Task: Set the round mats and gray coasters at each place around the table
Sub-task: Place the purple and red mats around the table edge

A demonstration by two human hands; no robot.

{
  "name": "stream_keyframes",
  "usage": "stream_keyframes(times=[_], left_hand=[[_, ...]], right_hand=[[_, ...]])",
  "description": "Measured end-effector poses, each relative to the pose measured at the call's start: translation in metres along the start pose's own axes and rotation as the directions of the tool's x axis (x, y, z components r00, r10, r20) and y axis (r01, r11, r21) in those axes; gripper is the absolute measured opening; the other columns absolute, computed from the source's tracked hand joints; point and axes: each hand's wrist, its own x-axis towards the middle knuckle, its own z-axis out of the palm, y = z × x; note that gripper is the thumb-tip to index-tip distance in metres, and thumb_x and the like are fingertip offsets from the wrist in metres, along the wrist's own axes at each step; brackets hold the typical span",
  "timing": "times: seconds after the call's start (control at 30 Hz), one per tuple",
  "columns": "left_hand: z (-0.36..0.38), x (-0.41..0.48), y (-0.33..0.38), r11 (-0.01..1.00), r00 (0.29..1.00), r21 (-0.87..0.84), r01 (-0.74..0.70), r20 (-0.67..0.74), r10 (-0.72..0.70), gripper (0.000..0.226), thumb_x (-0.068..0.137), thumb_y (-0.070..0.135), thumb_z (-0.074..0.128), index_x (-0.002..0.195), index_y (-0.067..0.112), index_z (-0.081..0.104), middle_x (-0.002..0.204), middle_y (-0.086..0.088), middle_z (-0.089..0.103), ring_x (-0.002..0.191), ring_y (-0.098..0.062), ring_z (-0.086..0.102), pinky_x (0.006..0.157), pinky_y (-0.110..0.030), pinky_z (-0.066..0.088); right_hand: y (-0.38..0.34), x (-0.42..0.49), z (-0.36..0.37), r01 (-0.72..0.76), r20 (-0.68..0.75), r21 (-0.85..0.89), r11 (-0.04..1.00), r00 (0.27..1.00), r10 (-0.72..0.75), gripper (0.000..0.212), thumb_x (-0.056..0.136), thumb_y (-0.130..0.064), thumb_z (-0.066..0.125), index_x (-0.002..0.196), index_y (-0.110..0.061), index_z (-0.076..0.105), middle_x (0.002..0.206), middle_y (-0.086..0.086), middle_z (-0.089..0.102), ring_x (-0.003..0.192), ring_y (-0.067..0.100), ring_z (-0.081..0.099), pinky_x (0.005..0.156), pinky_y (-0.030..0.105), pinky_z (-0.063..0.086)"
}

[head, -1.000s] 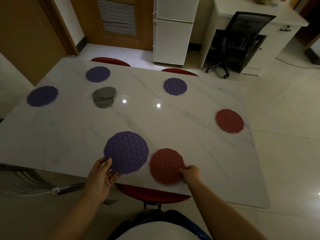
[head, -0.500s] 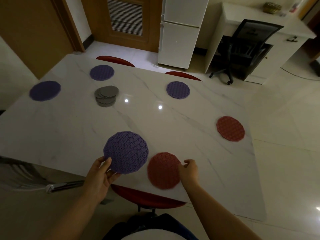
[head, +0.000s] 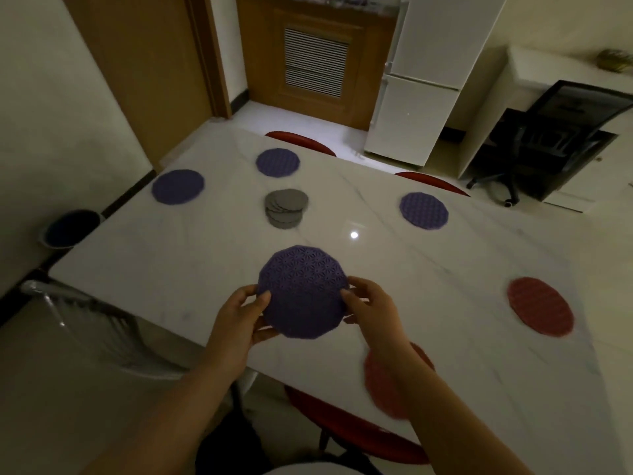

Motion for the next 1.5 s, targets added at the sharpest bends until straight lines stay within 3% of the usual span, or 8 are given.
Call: stream_keyframes(times=[0.23,0.53,0.7,0.93,1.0,1.2,1.37,1.5], left_hand=[[-0.109,0.056,0.067,0.930,0.999,0.366,-0.032,0.045,0.017,0.022,0.094,0.010,0.056,0.115,0.009,0.061,0.106,-0.011,0.069,0.090,-0.021,0.068,0.064,-0.025,0.059],[-0.193,0.127,0.085,0.819,0.991,0.569,0.069,0.055,-0.122,0.032,0.094,0.004,0.054,0.125,0.007,0.056,0.100,-0.012,0.067,0.089,-0.025,0.066,0.069,-0.025,0.055],[-0.197,0.150,0.081,0.725,0.972,0.675,0.134,0.054,-0.230,0.027,0.091,0.002,0.044,0.083,0.016,0.065,0.099,-0.017,0.066,0.094,-0.029,0.064,0.085,-0.040,0.051],[-0.199,0.165,0.077,0.563,0.955,0.826,0.011,0.159,-0.252,0.040,0.087,-0.005,0.044,0.124,0.000,0.058,0.122,-0.020,0.062,0.109,-0.032,0.059,0.095,-0.039,0.047],[-0.202,0.169,0.077,0.535,0.960,0.844,-0.034,0.176,-0.218,0.038,0.086,-0.006,0.047,0.121,-0.002,0.060,0.120,-0.021,0.064,0.107,-0.032,0.060,0.094,-0.040,0.048],[-0.201,0.178,0.073,0.502,0.972,0.857,-0.115,0.201,-0.120,0.033,0.080,-0.011,0.050,0.109,-0.007,0.065,0.109,-0.023,0.068,0.097,-0.033,0.064,0.082,-0.036,0.050],[-0.195,0.180,0.065,0.452,0.958,0.882,-0.136,0.233,-0.165,0.023,0.078,-0.011,0.050,0.091,-0.009,0.068,0.091,-0.022,0.070,0.080,-0.021,0.060,0.060,-0.022,0.038],[-0.192,0.182,0.061,0.422,0.972,0.897,-0.132,0.201,-0.125,0.016,0.077,-0.009,0.052,0.076,0.003,0.062,0.078,-0.018,0.062,0.075,-0.026,0.059,0.059,-0.024,0.037]], right_hand=[[-0.013,0.012,0.120,-0.077,-0.028,-0.045,0.996,0.997,0.076,0.026,0.087,-0.015,0.064,0.112,-0.015,0.057,0.094,0.004,0.066,0.071,0.015,0.069,0.057,0.020,0.053],[-0.005,0.038,0.227,-0.225,-0.125,-0.142,0.964,0.970,0.208,0.036,0.089,-0.015,0.061,0.125,-0.016,0.057,0.097,0.003,0.066,0.074,0.013,0.067,0.060,0.018,0.054],[0.008,0.046,0.248,-0.312,-0.155,-0.187,0.932,0.946,0.285,0.036,0.090,-0.015,0.059,0.125,-0.014,0.057,0.099,0.004,0.068,0.078,0.016,0.069,0.074,0.032,0.059],[0.018,0.060,0.261,-0.430,-0.092,-0.233,0.872,0.903,0.421,0.043,0.087,-0.008,0.058,0.129,-0.011,0.050,0.098,0.008,0.067,0.079,0.015,0.066,0.063,0.024,0.055],[0.022,0.064,0.266,-0.445,-0.086,-0.229,0.866,0.895,0.437,0.045,0.086,-0.008,0.058,0.130,-0.010,0.049,0.101,0.008,0.066,0.079,0.014,0.064,0.059,0.020,0.052],[0.028,0.073,0.271,-0.441,-0.095,-0.298,0.846,0.896,0.433,0.040,0.083,-0.011,0.060,0.123,-0.007,0.057,0.108,0.012,0.067,0.098,0.023,0.064,0.091,0.041,0.053],[0.024,0.079,0.274,-0.425,-0.126,-0.349,0.835,0.904,0.408,0.037,0.083,-0.010,0.056,0.120,-0.008,0.059,0.111,0.011,0.065,0.096,0.020,0.059,0.079,0.028,0.047],[0.024,0.083,0.273,-0.379,-0.137,-0.406,0.832,0.925,0.354,0.038,0.082,-0.009,0.056,0.119,-0.005,0.056,0.114,0.013,0.061,0.093,0.020,0.059,0.072,0.025,0.044]])
